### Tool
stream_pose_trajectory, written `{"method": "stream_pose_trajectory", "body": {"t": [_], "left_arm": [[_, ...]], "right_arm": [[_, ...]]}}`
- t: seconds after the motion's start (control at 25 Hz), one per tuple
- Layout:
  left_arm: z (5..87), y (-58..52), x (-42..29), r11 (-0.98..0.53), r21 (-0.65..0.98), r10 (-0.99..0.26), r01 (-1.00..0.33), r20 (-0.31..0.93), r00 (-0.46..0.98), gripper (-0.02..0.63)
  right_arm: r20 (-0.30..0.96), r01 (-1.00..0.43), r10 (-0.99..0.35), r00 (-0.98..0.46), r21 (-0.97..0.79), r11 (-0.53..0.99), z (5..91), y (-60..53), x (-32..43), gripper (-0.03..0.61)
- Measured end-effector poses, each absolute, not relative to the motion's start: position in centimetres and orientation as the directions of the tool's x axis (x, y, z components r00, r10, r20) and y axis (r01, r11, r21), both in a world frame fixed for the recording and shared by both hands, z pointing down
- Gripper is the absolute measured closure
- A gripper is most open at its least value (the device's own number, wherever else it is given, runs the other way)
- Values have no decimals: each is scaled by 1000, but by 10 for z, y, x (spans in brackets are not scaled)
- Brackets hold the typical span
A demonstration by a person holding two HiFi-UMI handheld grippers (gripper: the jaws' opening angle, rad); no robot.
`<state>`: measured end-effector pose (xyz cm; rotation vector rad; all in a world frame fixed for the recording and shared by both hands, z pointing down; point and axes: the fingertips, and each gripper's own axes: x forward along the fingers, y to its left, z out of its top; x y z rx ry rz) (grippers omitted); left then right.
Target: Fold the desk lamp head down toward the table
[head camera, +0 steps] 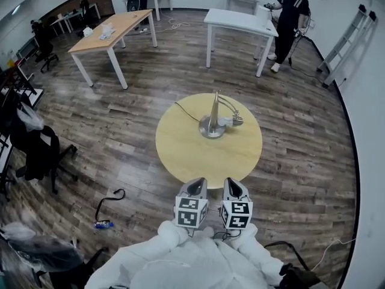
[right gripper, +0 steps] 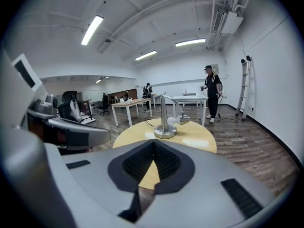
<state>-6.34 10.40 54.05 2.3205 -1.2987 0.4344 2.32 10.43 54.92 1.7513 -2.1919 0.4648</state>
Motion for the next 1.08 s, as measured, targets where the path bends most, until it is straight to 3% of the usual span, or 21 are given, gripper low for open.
{"method": "stream_pose_trajectory", "body": {"t": [1.08], "left_arm": [[546, 137, -64, -448, 239, -719, -861, 476, 506, 614]], "right_arm": [[417, -984, -892, -173, -32, 176, 548, 129, 34, 569]]}}
